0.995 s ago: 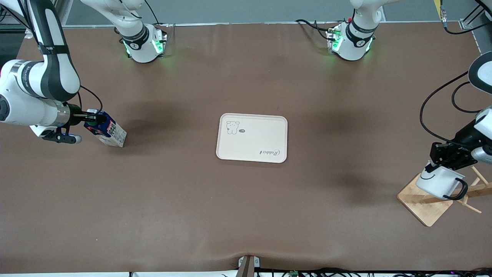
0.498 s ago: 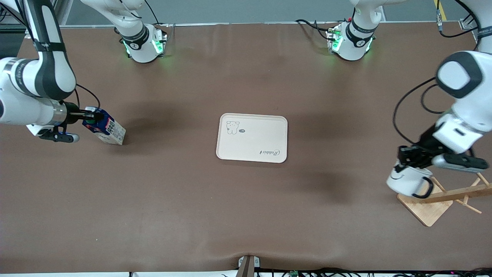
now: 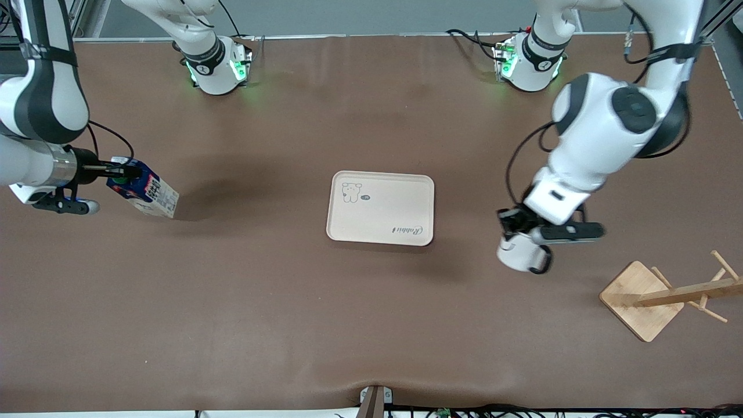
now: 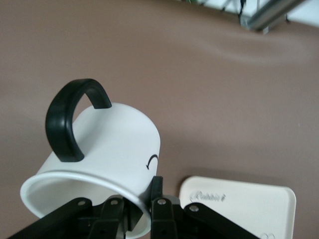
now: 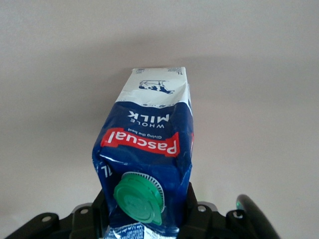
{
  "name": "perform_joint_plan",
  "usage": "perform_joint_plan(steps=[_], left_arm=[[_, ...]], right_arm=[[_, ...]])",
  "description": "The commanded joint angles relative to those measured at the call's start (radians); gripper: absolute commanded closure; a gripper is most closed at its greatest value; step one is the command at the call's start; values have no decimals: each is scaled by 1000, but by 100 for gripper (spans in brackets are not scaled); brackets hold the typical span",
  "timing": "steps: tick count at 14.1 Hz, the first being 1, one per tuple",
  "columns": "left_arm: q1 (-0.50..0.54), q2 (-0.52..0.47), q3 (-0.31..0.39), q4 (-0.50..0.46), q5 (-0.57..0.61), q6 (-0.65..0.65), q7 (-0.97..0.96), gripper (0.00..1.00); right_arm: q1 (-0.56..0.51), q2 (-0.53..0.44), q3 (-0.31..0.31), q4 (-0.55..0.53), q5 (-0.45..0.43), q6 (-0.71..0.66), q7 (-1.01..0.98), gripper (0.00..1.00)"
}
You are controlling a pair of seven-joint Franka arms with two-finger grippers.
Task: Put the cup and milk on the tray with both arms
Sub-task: 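Carry the mug onto the tray while the right gripper lifts the carton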
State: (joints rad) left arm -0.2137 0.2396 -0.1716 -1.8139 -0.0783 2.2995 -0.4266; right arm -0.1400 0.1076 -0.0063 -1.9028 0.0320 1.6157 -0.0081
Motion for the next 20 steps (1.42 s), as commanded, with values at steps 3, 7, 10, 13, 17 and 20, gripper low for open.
perform_joint_plan(steps=[3,7,10,13,17,20], left_arm=[[-174,142,7,63,57,-8,-222,100],[-289,248,7,99,57,-9,-327,100],[-331,293,6,105,57,-37,-330,100],[-374,346,6,137,54,-86,-339,100],[-381,360,6,165,58,-202,-336,100],[-381,379,6,172,60,-224,-328,100]], right_arm=[[-9,9,14,134,15,-149,2,73],[16,9,16,231,17,-234,3,72],[63,9,16,264,19,-255,7,73],[102,10,16,280,19,-255,7,73],[201,21,16,349,80,-281,22,73],[292,29,16,373,115,-287,178,72]])
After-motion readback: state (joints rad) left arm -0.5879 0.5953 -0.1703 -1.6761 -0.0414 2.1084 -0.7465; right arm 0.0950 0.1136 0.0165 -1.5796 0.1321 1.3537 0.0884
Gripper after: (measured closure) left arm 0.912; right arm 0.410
